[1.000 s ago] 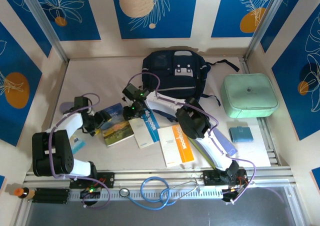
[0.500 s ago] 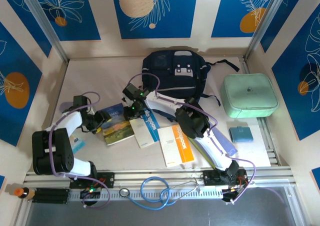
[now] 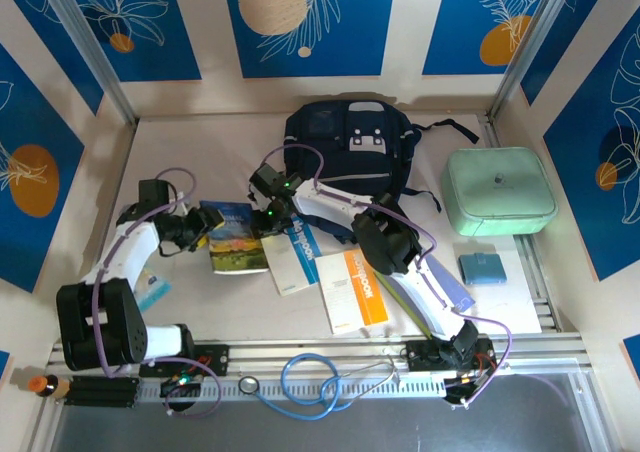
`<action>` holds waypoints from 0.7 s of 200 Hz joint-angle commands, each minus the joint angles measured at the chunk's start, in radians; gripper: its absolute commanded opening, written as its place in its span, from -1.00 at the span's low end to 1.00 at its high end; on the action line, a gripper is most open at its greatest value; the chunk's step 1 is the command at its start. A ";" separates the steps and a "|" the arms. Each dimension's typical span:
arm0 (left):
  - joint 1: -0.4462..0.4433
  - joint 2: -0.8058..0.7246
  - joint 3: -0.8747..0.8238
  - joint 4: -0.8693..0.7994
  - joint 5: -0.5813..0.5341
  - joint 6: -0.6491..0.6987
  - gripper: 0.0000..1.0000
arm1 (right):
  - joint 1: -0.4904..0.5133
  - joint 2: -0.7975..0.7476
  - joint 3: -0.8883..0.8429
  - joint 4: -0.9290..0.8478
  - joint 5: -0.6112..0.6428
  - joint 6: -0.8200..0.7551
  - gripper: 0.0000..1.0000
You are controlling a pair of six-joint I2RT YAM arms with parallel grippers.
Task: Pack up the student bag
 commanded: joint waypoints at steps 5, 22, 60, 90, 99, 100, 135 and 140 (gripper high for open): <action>-0.035 0.032 -0.014 0.013 0.047 -0.023 0.16 | 0.007 0.032 -0.015 0.000 -0.053 0.014 -0.62; -0.048 0.059 0.004 0.004 0.047 -0.008 0.04 | 0.004 0.030 -0.015 0.003 -0.054 0.020 -0.62; -0.053 0.052 0.044 -0.028 -0.024 0.018 -0.53 | -0.007 -0.023 0.000 -0.011 -0.045 0.032 -0.59; -0.052 -0.009 0.113 -0.101 -0.134 0.039 -0.90 | -0.044 -0.188 -0.091 0.073 -0.039 0.065 -0.38; -0.053 -0.030 0.142 -0.123 -0.163 0.042 -1.00 | -0.061 -0.241 -0.135 0.112 -0.041 0.077 -0.28; -0.052 -0.033 0.146 -0.126 -0.167 0.042 -1.00 | -0.063 -0.250 -0.140 0.117 -0.042 0.079 -0.27; -0.111 -0.152 0.257 -0.066 -0.225 -0.045 -1.00 | -0.165 -0.484 -0.387 0.335 -0.095 0.185 0.15; -0.126 -0.155 0.273 -0.051 -0.223 -0.056 -1.00 | -0.187 -0.518 -0.429 0.374 -0.113 0.209 0.17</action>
